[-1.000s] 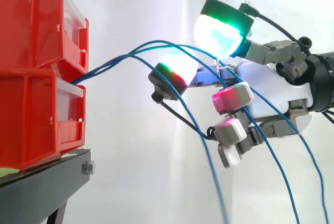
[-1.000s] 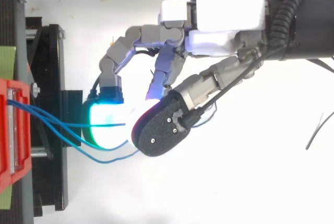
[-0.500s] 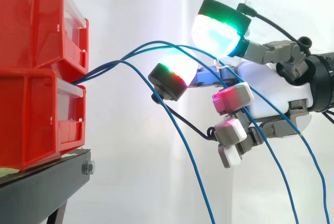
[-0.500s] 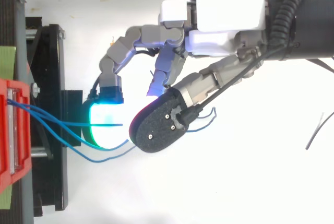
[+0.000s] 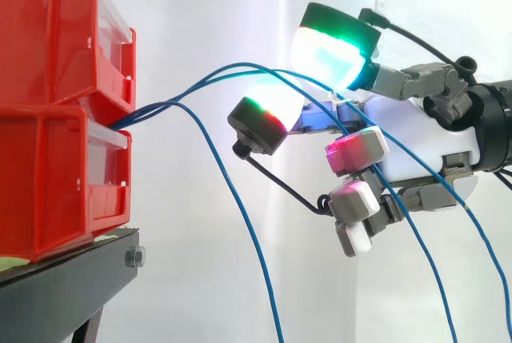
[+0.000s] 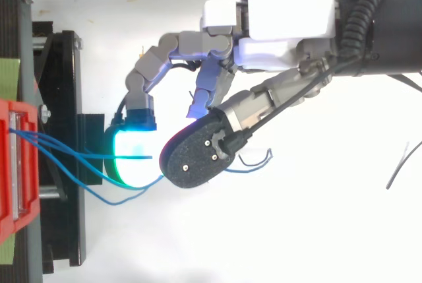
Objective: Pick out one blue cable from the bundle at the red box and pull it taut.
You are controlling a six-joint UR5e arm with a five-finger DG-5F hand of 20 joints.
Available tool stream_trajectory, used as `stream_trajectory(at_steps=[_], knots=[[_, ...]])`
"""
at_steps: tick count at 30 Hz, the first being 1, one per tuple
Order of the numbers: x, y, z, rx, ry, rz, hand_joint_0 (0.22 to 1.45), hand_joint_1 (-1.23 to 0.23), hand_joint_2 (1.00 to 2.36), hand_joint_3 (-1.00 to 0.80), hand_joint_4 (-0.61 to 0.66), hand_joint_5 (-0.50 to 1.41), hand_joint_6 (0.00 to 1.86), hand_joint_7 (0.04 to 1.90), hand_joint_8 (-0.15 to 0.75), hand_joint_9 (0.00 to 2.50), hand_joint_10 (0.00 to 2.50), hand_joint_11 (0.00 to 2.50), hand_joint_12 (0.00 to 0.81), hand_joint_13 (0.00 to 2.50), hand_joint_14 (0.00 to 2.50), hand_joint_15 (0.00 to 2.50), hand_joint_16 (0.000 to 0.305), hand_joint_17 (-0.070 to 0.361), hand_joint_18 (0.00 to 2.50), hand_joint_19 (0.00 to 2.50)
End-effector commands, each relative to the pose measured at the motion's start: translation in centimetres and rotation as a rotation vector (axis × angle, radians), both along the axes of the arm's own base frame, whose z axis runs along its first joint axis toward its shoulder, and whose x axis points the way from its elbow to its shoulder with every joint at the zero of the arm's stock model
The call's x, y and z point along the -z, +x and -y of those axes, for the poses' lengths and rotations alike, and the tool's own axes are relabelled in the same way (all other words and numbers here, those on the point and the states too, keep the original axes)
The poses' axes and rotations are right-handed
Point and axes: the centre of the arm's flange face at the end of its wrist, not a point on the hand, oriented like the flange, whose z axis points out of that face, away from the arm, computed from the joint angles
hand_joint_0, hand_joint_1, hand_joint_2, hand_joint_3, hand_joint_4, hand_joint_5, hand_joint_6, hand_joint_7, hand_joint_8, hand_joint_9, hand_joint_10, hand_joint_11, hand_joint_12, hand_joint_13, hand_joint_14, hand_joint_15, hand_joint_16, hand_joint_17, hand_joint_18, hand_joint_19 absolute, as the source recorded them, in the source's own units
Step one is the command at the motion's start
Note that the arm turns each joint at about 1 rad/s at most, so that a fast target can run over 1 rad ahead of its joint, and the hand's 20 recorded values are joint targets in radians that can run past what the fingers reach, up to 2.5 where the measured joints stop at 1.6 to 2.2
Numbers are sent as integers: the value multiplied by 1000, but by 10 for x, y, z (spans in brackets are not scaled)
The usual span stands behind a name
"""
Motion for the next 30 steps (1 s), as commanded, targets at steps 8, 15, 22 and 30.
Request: stream_trajectory(at_steps=[8,15,22,30], knots=[[1,0,0,-1,-1,-1,601,-744,1020,-121,-266,-120,912,853,212,1329,21,809,361,1074,23,613,47,105,895,533],[1,0,0,-2,-2,-1,585,-807,1009,-5,-371,-75,882,910,223,1507,21,741,394,1185,20,566,57,127,1062,456],[1,-1,0,0,-3,-4,581,-732,1018,-212,-183,-107,847,945,223,1471,25,812,366,1149,23,621,47,106,967,567],[1,-1,0,-3,-2,-6,565,-617,1004,-448,-57,-117,816,917,257,1404,24,806,379,1111,23,635,49,110,925,594]])
